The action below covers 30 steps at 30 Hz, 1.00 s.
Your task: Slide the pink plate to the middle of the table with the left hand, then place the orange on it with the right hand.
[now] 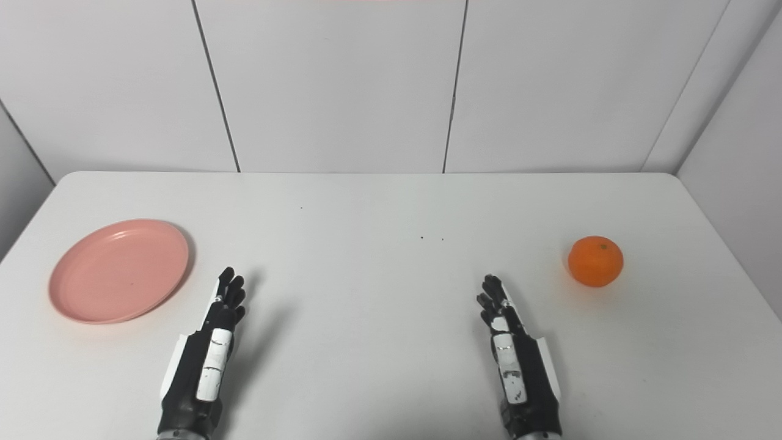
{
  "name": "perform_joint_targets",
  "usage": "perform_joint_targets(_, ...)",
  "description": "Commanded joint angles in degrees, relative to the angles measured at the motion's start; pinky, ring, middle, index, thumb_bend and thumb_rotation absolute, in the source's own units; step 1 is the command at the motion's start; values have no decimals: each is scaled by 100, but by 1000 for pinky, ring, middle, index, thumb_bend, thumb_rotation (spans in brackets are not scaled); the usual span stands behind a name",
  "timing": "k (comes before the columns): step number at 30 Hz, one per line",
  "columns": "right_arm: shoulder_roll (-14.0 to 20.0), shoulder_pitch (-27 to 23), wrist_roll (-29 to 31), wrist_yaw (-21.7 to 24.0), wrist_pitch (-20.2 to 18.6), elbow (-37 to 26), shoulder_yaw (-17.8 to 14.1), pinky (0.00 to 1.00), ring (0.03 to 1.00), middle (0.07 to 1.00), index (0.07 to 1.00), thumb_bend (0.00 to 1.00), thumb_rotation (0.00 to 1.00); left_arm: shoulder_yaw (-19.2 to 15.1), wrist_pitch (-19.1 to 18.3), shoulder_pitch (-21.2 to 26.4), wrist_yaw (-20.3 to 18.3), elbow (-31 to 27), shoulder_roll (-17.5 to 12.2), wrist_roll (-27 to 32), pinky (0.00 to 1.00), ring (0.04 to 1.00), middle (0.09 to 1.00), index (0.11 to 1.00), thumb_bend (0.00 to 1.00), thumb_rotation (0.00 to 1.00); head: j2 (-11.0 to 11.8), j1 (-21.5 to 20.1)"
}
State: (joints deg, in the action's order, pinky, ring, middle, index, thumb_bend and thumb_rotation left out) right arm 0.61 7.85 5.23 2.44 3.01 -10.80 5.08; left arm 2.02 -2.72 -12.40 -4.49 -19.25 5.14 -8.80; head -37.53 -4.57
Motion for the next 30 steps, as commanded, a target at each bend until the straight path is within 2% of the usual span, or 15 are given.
perform_joint_targets(1, -40, 224, 52, 210, -118, 46, 192, 996, 952, 960, 936, 872, 961, -66, 71, -1545, 12, -393, -316, 5, 1000, 1000, 1000, 1000, 763, 1000, 7, 4)
perform_joint_targets(9, -52, 225, 17, 200, -108, 64, 166, 989, 948, 959, 937, 867, 965, -56, 24, -1541, 7, -398, -304, 45, 1000, 1000, 1000, 1000, 766, 1000, 18, 5)
perform_joint_targets(13, -42, 221, 64, 214, -51, 144, 136, 991, 949, 961, 939, 859, 962, -41, 72, -1525, 17, -322, -288, 52, 1000, 1000, 1000, 1000, 764, 1000, 152, 133)
perform_joint_targets(16, -20, 220, 135, 240, -4, 221, 94, 998, 949, 960, 934, 859, 956, 0, 162, -1506, 42, -216, -278, -10, 1000, 1000, 1000, 1000, 766, 1000, 290, 340)
perform_joint_targets(20, 98, 244, 251, 340, 132, 350, -5, 1000, 950, 960, 937, 851, 958, 118, 301, -1479, 121, -6, -213, -121, 1000, 1000, 1000, 1000, 786, 1000, 549, 816)
perform_joint_targets(24, 228, 253, 344, 445, 231, 465, -85, 1000, 959, 969, 954, 836, 981, 223, 372, -1448, 222, 119, -112, -149, 990, 988, 1000, 1000, 801, 963, 710, 1106)
perform_joint_targets(30, 377, 243, 467, 609, 380, 636, -186, 1000, 973, 980, 969, 822, 1000, 425, 510, -1429, 470, 253, -67, -305, 904, 952, 983, 993, 781, 922, 872, 1488)
